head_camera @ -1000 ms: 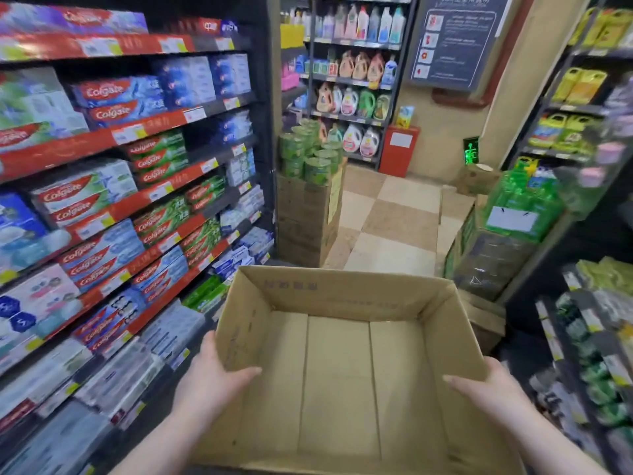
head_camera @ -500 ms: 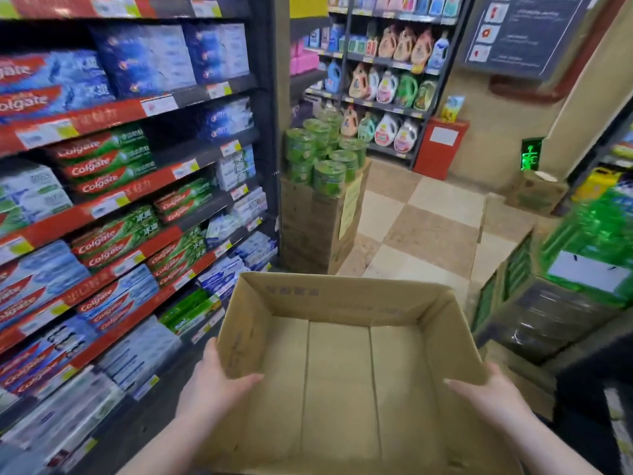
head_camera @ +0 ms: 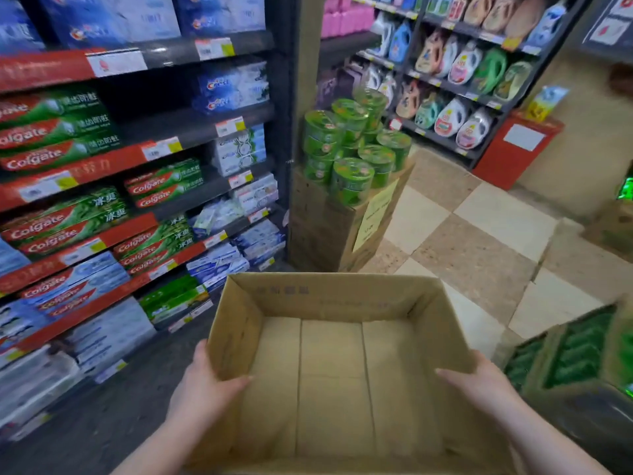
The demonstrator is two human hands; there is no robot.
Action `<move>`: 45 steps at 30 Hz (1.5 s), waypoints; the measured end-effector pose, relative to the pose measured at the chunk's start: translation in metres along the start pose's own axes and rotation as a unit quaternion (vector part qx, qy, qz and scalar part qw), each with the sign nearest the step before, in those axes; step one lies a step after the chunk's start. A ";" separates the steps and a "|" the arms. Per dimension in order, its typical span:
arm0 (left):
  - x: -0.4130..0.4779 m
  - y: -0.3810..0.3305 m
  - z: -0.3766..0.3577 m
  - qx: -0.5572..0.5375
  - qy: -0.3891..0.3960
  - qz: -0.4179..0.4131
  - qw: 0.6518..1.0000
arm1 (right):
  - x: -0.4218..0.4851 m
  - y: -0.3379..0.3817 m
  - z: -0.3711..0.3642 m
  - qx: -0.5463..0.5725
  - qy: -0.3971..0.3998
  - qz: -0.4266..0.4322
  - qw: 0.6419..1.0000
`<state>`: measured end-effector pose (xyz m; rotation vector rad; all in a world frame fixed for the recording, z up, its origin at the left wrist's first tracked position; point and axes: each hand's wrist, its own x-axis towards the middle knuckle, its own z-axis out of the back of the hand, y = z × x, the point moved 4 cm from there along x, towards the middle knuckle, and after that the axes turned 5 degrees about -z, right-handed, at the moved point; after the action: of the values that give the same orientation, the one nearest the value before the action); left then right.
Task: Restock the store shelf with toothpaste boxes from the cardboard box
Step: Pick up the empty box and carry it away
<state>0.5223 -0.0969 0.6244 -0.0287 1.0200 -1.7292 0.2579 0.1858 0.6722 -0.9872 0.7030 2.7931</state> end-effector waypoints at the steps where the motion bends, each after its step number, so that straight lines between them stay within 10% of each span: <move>1: 0.013 -0.009 -0.008 -0.008 0.000 0.008 1.000 | 0.018 0.011 0.004 -0.004 0.002 0.000 1.000; 19: 0.155 -0.086 -0.160 -0.102 -0.040 0.244 0.964 | 0.325 0.150 0.005 -0.097 0.176 0.051 0.978; 33: 0.238 0.030 -0.395 -0.281 -0.066 0.402 0.869 | 0.577 0.106 -0.159 -0.222 0.253 0.037 0.941; 45: 0.327 0.158 -0.540 -0.266 -0.060 0.399 0.875 | 0.716 0.019 -0.301 -0.227 0.255 0.035 0.939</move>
<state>0.2475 -0.0355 0.0380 -0.0568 1.1684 -0.6627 -0.1376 -0.0114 0.0331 -1.8401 0.1079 2.8324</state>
